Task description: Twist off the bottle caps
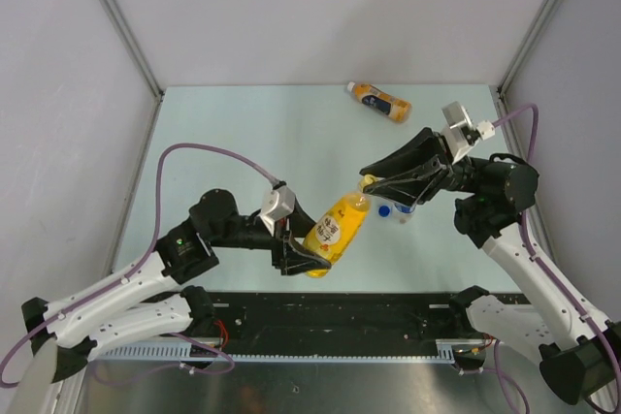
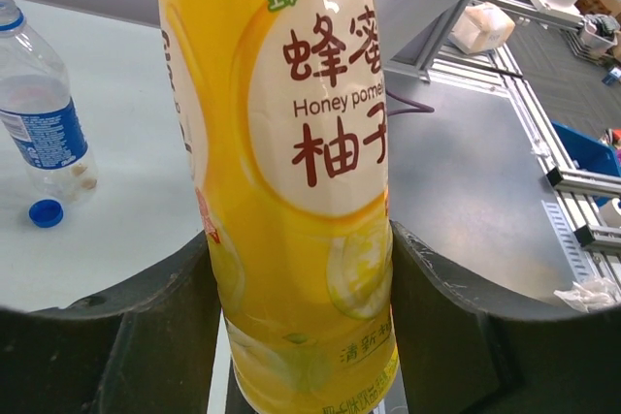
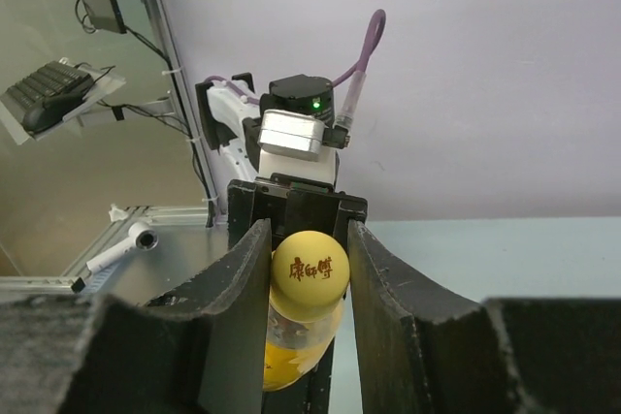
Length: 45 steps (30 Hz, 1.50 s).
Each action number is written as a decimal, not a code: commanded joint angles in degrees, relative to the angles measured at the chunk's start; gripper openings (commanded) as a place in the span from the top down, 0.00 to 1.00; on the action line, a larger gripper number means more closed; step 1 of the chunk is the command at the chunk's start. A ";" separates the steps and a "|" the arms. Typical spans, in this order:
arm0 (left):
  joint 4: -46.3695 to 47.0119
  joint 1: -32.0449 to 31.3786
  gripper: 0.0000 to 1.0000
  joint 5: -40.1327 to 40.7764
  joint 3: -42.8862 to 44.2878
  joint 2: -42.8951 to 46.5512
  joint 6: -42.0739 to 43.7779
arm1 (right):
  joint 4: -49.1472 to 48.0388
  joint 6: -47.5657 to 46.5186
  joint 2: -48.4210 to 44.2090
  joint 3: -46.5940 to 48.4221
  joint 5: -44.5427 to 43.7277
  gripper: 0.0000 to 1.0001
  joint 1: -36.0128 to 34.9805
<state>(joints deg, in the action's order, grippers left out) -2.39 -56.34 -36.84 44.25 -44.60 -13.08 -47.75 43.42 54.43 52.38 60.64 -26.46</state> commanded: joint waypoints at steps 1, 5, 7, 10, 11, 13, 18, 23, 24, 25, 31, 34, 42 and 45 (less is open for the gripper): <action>12.61 0.79 1.00 -6.36 0.81 1.83 0.87 | 4.95 -1.08 0.20 -1.49 -3.00 0.99 2.71; 11.67 1.87 1.00 -4.55 0.16 1.92 0.99 | 5.96 0.83 -1.48 -1.49 -6.87 0.73 4.95; 11.11 2.33 1.00 -4.16 0.14 1.63 1.00 | 6.91 0.58 -2.70 -1.49 -8.68 0.50 5.44; 9.92 2.71 1.00 -3.50 0.31 0.96 1.53 | 9.68 -0.94 -4.85 -1.49 -12.09 0.18 5.68; 9.54 2.76 1.00 -3.24 0.40 0.72 1.77 | 10.70 -1.44 -5.56 -1.49 -13.16 0.11 5.70; 8.71 2.80 1.00 -2.80 0.64 0.25 2.17 | 12.12 -2.16 -6.88 -1.49 -14.89 0.03 5.71; 5.37 2.98 1.00 1.10 1.78 0.05 3.59 | 13.80 -2.57 -9.06 -1.49 -17.74 0.01 5.72; 1.99 2.94 1.00 8.91 2.24 0.73 4.44 | 15.42 -2.29 -10.38 -1.41 -20.33 0.01 5.63; 1.14 2.96 1.00 10.26 2.37 0.65 4.59 | 15.94 -2.29 -10.48 -1.40 -21.06 0.01 5.50; 0.45 2.98 1.00 11.56 2.49 0.52 4.70 | 16.46 -2.29 -10.53 -1.40 -21.96 0.01 5.25; -2.21 2.78 1.00 22.61 2.38 -0.24 4.80 | 22.62 -2.70 -10.66 -0.71 -29.11 0.01 3.57; -3.31 1.97 1.00 29.92 2.06 -0.37 4.88 | 28.44 -4.24 -10.18 0.92 -33.26 0.01 2.18; -5.79 -4.38 1.00 53.58 1.15 -1.93 4.50 | 37.81 -6.54 -7.54 4.55 -41.51 0.01 -1.82; -6.94 -6.93 1.00 60.32 1.67 -3.83 4.77 | 39.91 -7.69 -6.15 5.73 -44.61 0.01 -4.30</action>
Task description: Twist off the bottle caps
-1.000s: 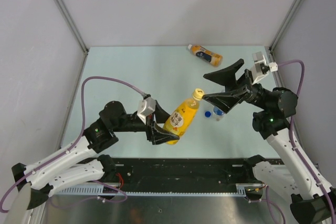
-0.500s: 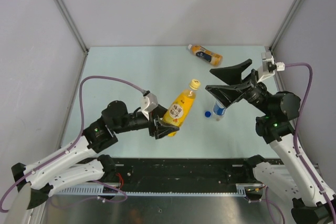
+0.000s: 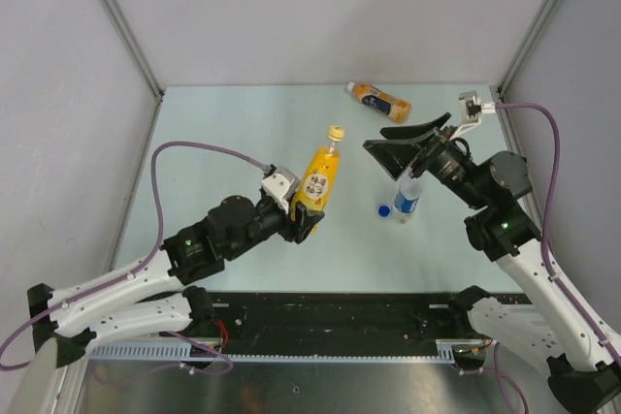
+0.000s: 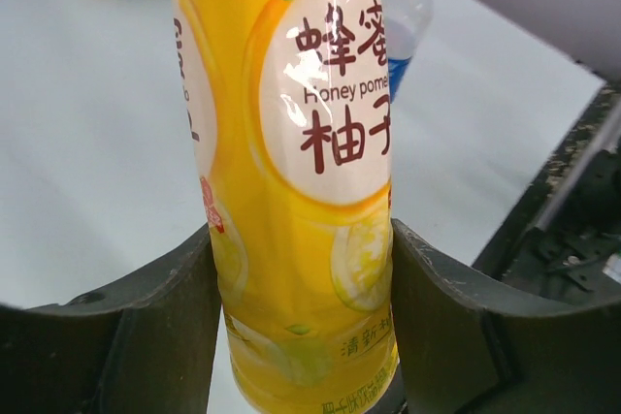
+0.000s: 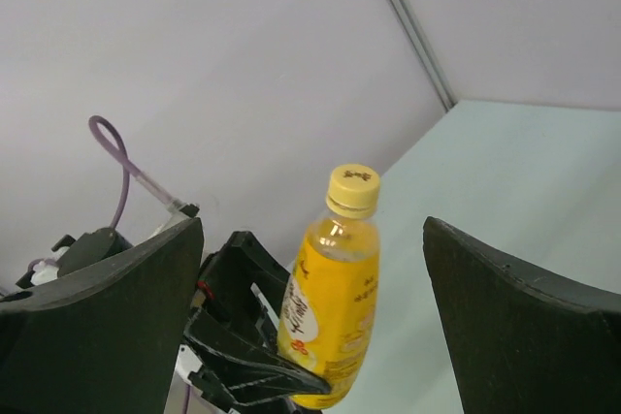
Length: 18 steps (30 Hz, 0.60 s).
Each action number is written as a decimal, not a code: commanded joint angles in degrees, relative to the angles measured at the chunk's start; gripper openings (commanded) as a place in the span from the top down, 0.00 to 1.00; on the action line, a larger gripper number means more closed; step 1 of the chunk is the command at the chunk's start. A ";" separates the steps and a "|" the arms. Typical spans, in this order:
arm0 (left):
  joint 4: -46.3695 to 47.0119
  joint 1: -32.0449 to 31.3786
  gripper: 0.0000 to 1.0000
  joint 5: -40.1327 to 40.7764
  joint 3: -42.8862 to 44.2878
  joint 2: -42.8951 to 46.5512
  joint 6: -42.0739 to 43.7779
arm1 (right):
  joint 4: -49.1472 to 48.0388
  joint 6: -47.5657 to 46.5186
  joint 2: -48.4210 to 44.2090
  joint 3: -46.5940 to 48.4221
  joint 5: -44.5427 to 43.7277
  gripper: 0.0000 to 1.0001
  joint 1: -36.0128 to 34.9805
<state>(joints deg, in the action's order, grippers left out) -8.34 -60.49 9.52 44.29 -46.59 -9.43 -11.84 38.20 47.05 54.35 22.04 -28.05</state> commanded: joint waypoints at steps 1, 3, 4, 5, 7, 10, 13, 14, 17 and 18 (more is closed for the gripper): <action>-1.42 -3.62 1.00 16.29 1.91 -2.54 1.28 | 4.71 -2.93 1.66 4.15 -7.17 0.01 -3.54; -2.19 -5.64 1.00 21.70 2.52 -4.21 1.79 | 6.06 -3.87 2.77 4.95 -9.49 0.01 -5.27; -2.46 -6.59 1.00 24.41 2.85 -5.05 2.01 | 6.53 -4.11 3.31 5.36 -10.49 0.01 -6.05; -2.73 -7.63 1.00 27.09 3.18 -5.86 2.25 | 6.90 -4.28 3.88 5.70 -11.35 0.01 -6.80; -3.11 -9.56 1.00 31.85 3.94 -7.48 2.71 | 7.37 -4.10 5.13 6.15 -13.08 0.01 -7.99; -3.51 -12.55 1.00 38.66 5.12 -10.21 3.82 | 7.95 -3.49 7.42 6.93 -15.17 0.01 -9.40; -3.89 -14.91 1.00 44.42 6.50 -13.04 4.94 | 8.15 -3.23 9.63 7.72 -16.40 0.01 -10.33; -3.97 -15.57 1.00 45.88 6.94 -13.85 5.34 | 8.28 -3.22 10.25 7.97 -16.89 0.01 -10.56; -4.09 -17.69 1.00 50.55 8.36 -16.90 7.02 | 8.34 -3.48 12.04 8.64 -17.60 0.05 -11.07; -4.07 -18.51 1.00 52.73 9.02 -17.94 7.65 | 8.50 -3.65 12.51 8.83 -17.80 0.07 -11.20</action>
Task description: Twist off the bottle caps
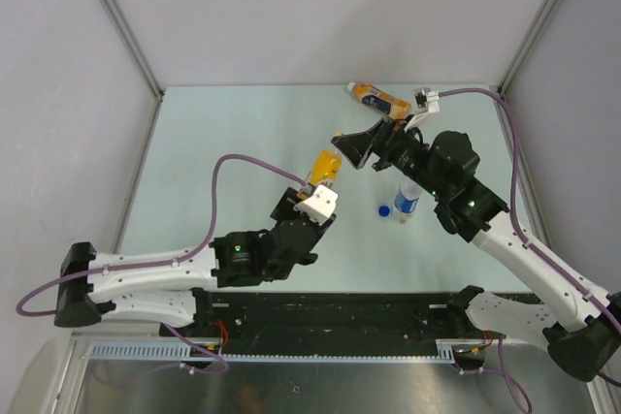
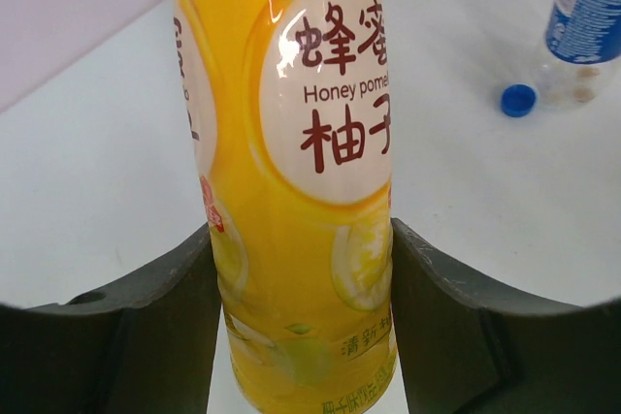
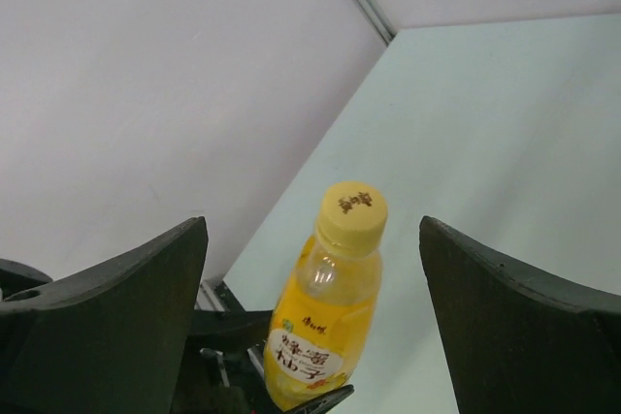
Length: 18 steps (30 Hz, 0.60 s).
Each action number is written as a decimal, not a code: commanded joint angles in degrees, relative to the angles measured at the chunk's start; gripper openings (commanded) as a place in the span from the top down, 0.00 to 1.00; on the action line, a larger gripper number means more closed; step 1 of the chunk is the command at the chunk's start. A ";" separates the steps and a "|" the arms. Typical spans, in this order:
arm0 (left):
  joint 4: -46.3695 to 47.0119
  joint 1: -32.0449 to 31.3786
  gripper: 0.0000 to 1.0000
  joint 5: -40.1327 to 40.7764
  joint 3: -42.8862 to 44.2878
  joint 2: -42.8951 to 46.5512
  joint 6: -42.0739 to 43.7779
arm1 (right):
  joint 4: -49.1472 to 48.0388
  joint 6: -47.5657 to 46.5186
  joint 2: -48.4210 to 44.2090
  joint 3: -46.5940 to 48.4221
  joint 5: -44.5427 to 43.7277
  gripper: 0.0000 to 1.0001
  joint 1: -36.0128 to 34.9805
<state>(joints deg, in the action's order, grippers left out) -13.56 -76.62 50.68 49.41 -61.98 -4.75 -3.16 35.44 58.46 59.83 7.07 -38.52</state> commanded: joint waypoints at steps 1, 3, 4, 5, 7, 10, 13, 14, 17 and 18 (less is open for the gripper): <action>1.07 -3.09 1.00 13.49 4.49 -3.64 3.65 | 0.13 -0.99 1.47 3.66 -3.15 0.08 -0.79; 1.08 -4.15 1.00 16.12 5.62 -5.58 4.54 | 0.73 -1.10 1.99 4.05 -3.78 0.12 -0.84; 1.08 -4.55 1.00 17.00 6.14 -6.43 5.53 | 0.93 -1.13 2.09 4.14 -4.15 0.14 -0.89; 1.04 -4.88 1.00 17.75 6.62 -7.21 6.24 | 1.08 -1.15 2.14 4.19 -4.42 0.16 -0.91; 1.09 -5.32 1.00 18.73 7.32 -8.38 7.06 | 1.30 -1.20 2.13 4.23 -4.81 0.21 -0.93; 1.12 -5.59 1.00 19.34 7.74 -9.22 7.52 | 1.62 -1.12 1.97 4.23 -5.47 0.32 -0.94; 1.15 -5.89 1.00 19.73 7.68 -9.14 7.64 | 2.12 -0.96 1.61 4.24 -6.58 0.47 -0.94; 1.12 -5.95 1.00 19.86 7.66 -9.00 7.65 | 2.16 -0.89 1.50 4.24 -6.70 0.52 -0.94; 1.10 -5.99 1.00 20.29 7.45 -8.76 7.70 | 2.07 -0.84 1.48 4.19 -6.51 0.63 -0.94; 1.09 -6.04 1.00 20.36 7.41 -8.72 7.81 | 2.00 -0.83 1.52 4.17 -6.39 0.66 -0.94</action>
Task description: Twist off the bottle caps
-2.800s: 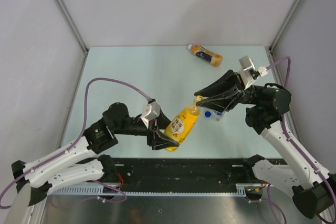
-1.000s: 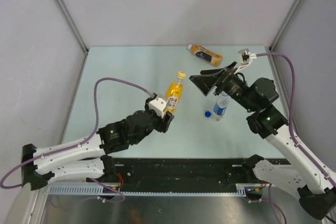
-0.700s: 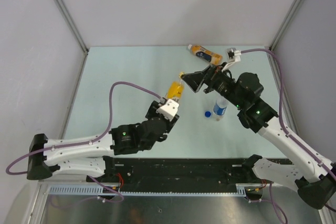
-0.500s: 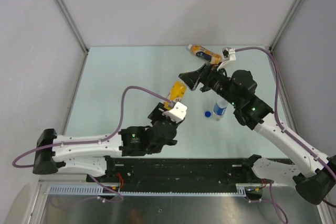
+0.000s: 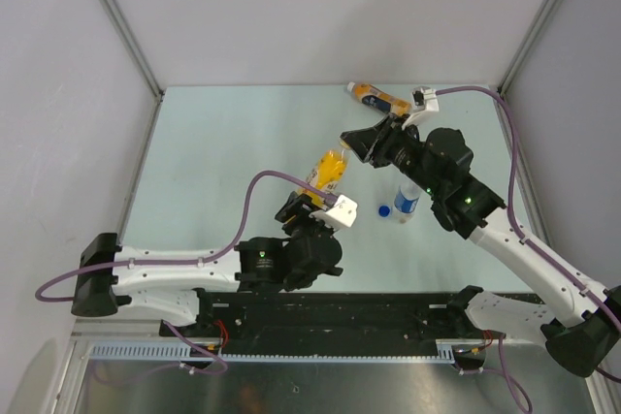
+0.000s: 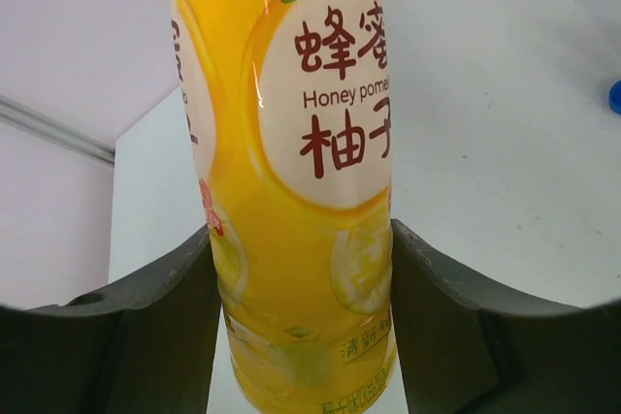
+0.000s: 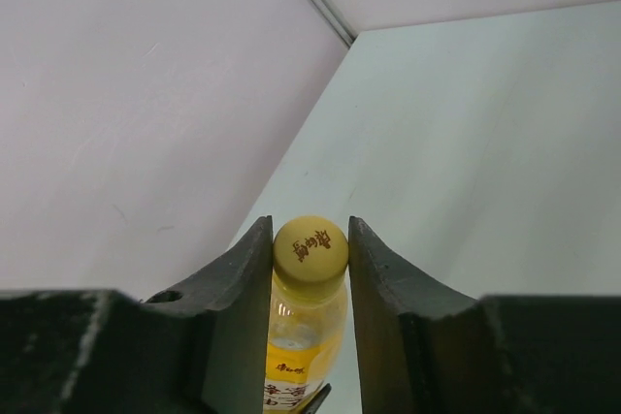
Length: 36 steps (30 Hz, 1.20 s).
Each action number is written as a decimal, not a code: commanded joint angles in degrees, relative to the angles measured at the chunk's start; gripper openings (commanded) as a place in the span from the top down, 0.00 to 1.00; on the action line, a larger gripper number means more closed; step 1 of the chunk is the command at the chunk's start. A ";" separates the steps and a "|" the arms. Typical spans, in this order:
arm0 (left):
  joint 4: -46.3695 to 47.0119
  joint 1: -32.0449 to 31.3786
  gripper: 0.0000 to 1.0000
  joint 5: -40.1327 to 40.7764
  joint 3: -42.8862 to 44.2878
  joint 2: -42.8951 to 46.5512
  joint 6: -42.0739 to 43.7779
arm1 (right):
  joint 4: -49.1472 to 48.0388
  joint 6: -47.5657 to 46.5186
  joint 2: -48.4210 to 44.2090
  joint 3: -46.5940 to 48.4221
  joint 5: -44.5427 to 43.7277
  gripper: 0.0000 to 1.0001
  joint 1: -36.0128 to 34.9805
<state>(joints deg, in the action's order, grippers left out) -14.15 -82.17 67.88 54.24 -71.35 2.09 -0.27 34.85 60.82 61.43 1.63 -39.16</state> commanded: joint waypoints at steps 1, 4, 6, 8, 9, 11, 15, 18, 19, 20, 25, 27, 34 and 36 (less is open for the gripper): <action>1.68 -0.55 1.00 3.24 2.60 0.67 0.98 | -0.92 -0.27 -0.77 2.57 -0.76 0.69 -0.31; 1.68 -0.61 1.00 3.33 2.43 0.78 0.94 | -1.10 -0.27 -0.40 2.62 -0.04 0.84 -0.27; 1.72 -0.62 1.00 3.03 2.31 1.00 0.85 | -1.21 -0.70 -0.38 2.64 0.97 0.95 -0.25; 1.75 -0.62 1.00 1.29 1.93 1.51 0.65 | -1.24 -1.59 -0.64 2.58 1.81 0.99 -0.25; 1.71 -0.62 1.00 0.28 1.67 2.07 0.29 | -1.23 -2.05 -0.76 2.57 2.20 0.99 -0.23; 1.68 -0.51 1.00 -2.30 1.02 3.12 -0.44 | -1.47 -3.16 -1.13 2.40 3.00 1.00 -0.22; 1.71 0.85 1.00 -10.19 -0.53 5.93 -1.55 | -3.27 -4.99 -2.67 0.92 5.23 1.00 -0.13; 1.74 3.13 1.00 -18.63 -1.90 8.51 -3.78 | -4.85 -6.33 -3.73 -0.13 7.63 1.00 0.14; 1.75 4.07 1.00 -21.81 -2.32 9.52 -4.29 | -5.32 -6.75 -4.01 -0.41 8.85 1.00 0.40; 1.76 5.02 1.00 -24.94 -2.79 10.51 -4.82 | -5.60 -7.00 -4.29 -0.60 9.98 1.00 0.71; 1.92 9.12 1.00 -38.53 -4.70 15.75 -5.45 | -6.65 -7.47 -5.01 -1.19 17.89 1.00 3.02; 1.98 10.12 1.00 -43.29 -5.27 17.90 -4.75 | -6.75 -7.39 -5.01 -1.22 20.81 1.00 4.06; 2.19 12.90 1.00 -60.92 -6.19 25.61 -2.80 | -8.42 -8.37 -5.76 -1.51 31.30 1.00 6.86; 2.31 13.28 1.00 -67.02 -6.02 27.09 -2.35 | -9.57 -8.70 -6.29 -1.60 34.55 1.00 7.37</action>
<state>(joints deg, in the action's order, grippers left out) -14.81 -69.58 17.56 47.57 -47.90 -1.52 -6.26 28.36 56.07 59.88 27.38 -32.75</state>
